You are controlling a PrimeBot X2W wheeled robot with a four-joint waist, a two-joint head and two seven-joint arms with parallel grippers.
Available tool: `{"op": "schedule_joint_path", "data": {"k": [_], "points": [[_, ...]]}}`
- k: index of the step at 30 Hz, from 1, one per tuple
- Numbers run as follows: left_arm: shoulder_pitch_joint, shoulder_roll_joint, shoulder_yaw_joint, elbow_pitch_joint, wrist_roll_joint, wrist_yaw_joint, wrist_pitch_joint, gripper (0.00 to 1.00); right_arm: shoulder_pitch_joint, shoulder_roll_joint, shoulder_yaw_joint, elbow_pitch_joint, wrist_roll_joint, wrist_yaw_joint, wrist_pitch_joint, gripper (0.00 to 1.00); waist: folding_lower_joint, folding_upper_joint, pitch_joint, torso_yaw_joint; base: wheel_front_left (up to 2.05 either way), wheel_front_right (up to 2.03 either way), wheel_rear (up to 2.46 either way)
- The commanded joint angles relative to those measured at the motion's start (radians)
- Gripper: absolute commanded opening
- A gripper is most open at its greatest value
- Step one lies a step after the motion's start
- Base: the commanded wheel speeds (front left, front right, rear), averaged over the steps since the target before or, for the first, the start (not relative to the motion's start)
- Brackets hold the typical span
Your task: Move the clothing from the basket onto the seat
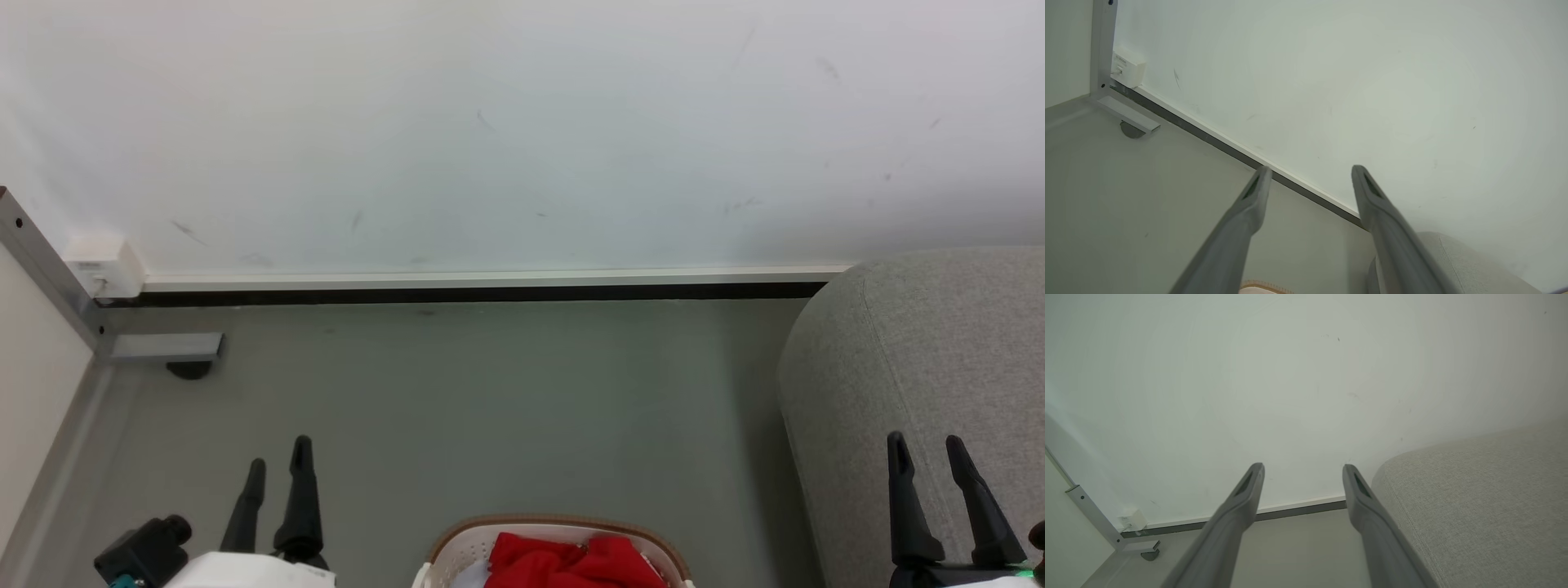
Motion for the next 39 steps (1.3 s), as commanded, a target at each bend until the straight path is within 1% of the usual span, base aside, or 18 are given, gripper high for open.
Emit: {"op": "schedule_joint_path", "data": {"k": [1,23,33,39], "points": [[-0.001,0.008,0.0,-0.012,0.026,0.0,-0.007,1.0,0.001,-0.003,-0.009,-0.01,-0.028,-0.001,-0.008,1.0,0.0,0.0,0.0,0.0,0.0,0.0,0.0],[0.011,0.009,-0.023,-0.013,0.238,0.009,-0.059,1.0,0.025,0.033,-0.055,-0.009,-0.296,-0.001,-0.023,1.0,0.0,0.0,0.007,-0.002,0.0,0.0,0.0],[0.019,0.01,-0.039,-0.013,0.318,0.013,-0.082,1.0,0.04,0.048,-0.08,-0.009,-0.384,-0.002,-0.028,1.0,0.0,0.0,0.008,-0.005,0.0,0.0,0.0],[0.021,0.01,-0.046,-0.001,0.367,0.005,-0.095,1.0,0.048,0.054,-0.1,0.0,-0.409,-0.002,-0.033,1.0,0.0,0.0,0.007,-0.005,0.0,0.0,0.0]]}}
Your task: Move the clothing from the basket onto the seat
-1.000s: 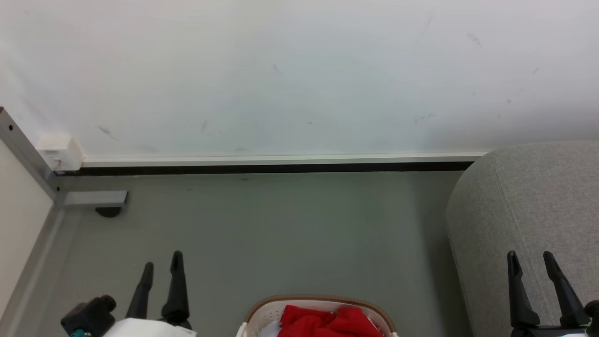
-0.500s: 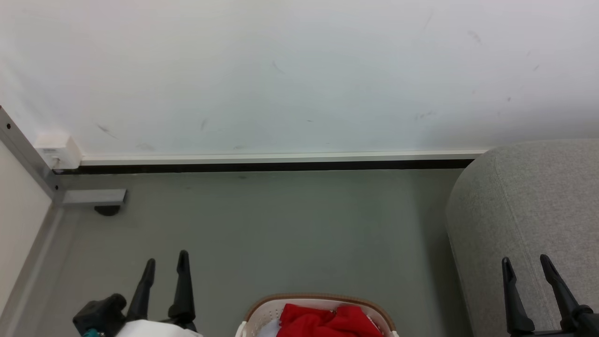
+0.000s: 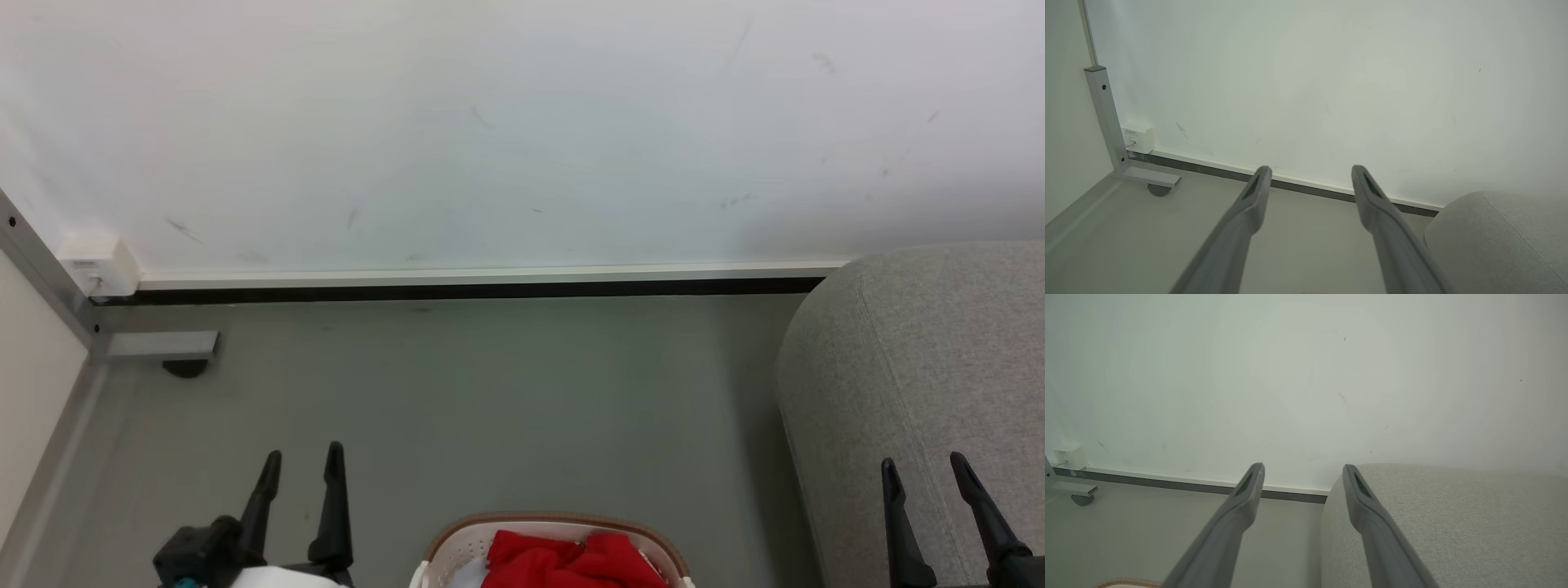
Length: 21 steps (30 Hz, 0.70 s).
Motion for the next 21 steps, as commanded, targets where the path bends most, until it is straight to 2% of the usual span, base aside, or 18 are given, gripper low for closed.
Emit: {"op": "schedule_joint_path", "data": {"k": [1,21], "points": [[0.009,0.008,-0.003,0.001,0.034,-0.005,-0.014,1.0,0.015,-0.001,-0.012,0.002,-0.034,-0.002,-0.009,1.0,0.0,0.0,-0.001,0.0,0.0,0.0,0.0],[0.019,0.008,-0.019,0.012,0.151,-0.023,-0.042,1.0,0.033,0.023,-0.041,0.011,-0.147,-0.002,-0.016,1.0,0.0,0.0,0.008,-0.011,0.0,0.0,0.0]]}}
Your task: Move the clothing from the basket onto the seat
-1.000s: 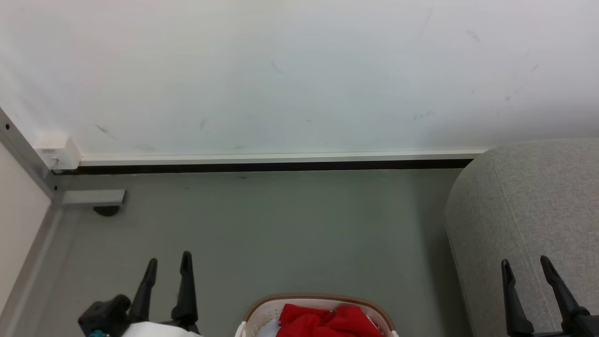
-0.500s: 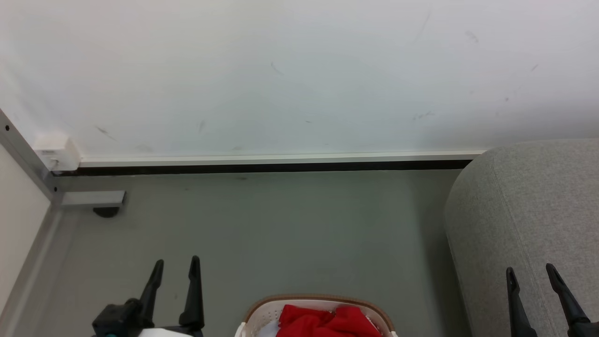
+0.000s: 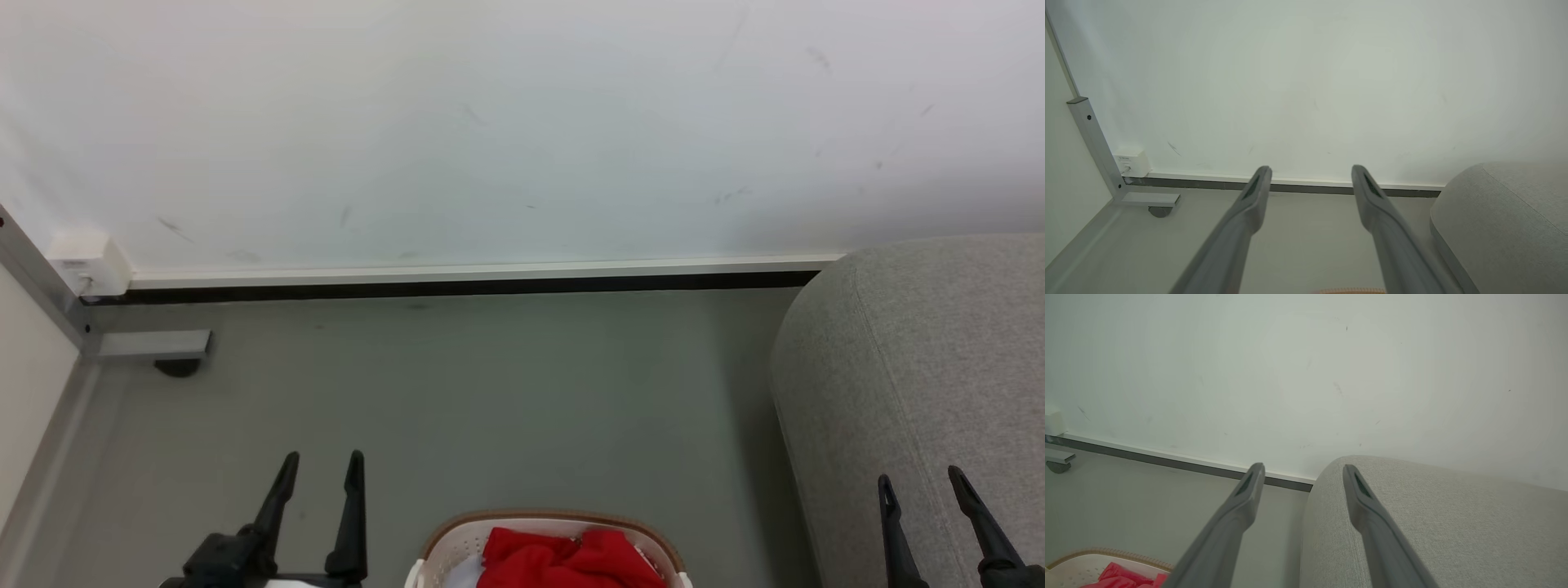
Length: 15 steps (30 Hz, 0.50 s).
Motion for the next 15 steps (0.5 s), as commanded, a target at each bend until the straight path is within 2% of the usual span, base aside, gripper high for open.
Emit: {"op": "schedule_joint_path", "data": {"k": [1,15], "points": [[0.005,0.007,0.002,0.003,0.004,-0.002,-0.001,1.0,0.01,0.001,-0.004,-0.002,-0.001,-0.002,-0.005,1.0,0.0,0.0,0.005,-0.003,0.0,0.0,0.0],[-0.037,0.007,-0.003,0.007,0.025,-0.024,-0.001,1.0,-0.038,0.001,0.003,-0.013,0.025,-0.002,-0.005,1.0,0.0,0.0,0.07,-0.042,0.0,0.0,0.0]]}}
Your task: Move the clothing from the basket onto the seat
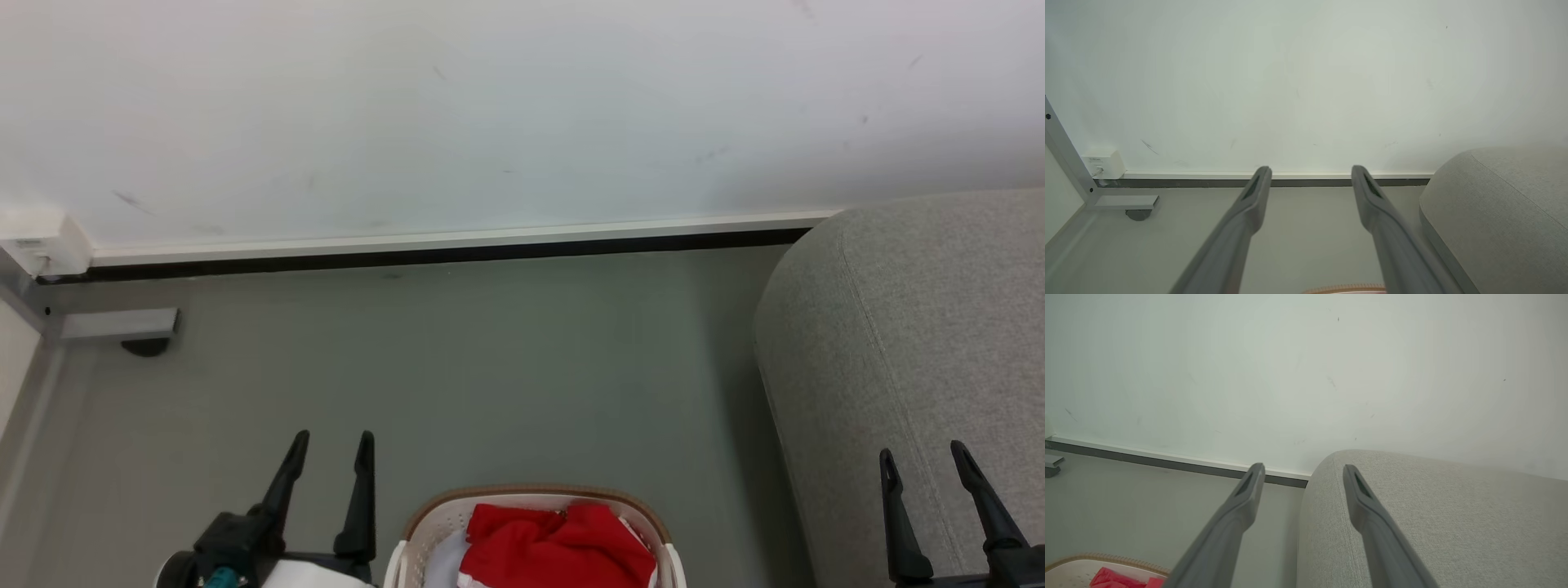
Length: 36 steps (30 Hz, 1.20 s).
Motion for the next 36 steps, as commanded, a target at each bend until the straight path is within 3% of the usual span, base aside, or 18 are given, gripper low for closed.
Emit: {"op": "schedule_joint_path", "data": {"k": [1,11,19,26,36], "points": [[-0.015,0.006,-0.006,0.008,0.015,-0.007,-0.001,1.0,-0.009,-0.001,-0.002,-0.004,0.008,-0.002,-0.003,1.0,0.0,0.0,0.017,-0.012,0.0,0.0,0.0],[-0.131,0.006,-0.114,0.096,0.061,-0.042,-0.001,1.0,-0.068,-0.001,0.016,-0.021,0.019,-0.002,-0.003,1.0,0.0,0.0,0.108,-0.051,0.0,0.0,0.0],[-0.284,0.02,-0.251,0.324,0.155,-0.064,0.027,1.0,-0.147,-0.001,0.05,-0.037,0.049,-0.002,-0.003,1.0,0.0,0.0,0.229,-0.095,0.0,0.0,0.0],[-0.406,0.023,-0.303,0.481,0.192,-0.068,0.123,1.0,-0.217,-0.001,0.093,-0.061,0.082,-0.002,-0.003,1.0,0.0,0.0,0.359,-0.148,0.0,0.0,0.0],[-0.501,0.034,-0.326,0.673,0.236,-0.001,0.272,1.0,-0.267,-0.001,0.112,-0.085,0.121,-0.002,-0.003,1.0,0.0,0.0,0.488,-0.205,0.0,0.0,0.0]]}}
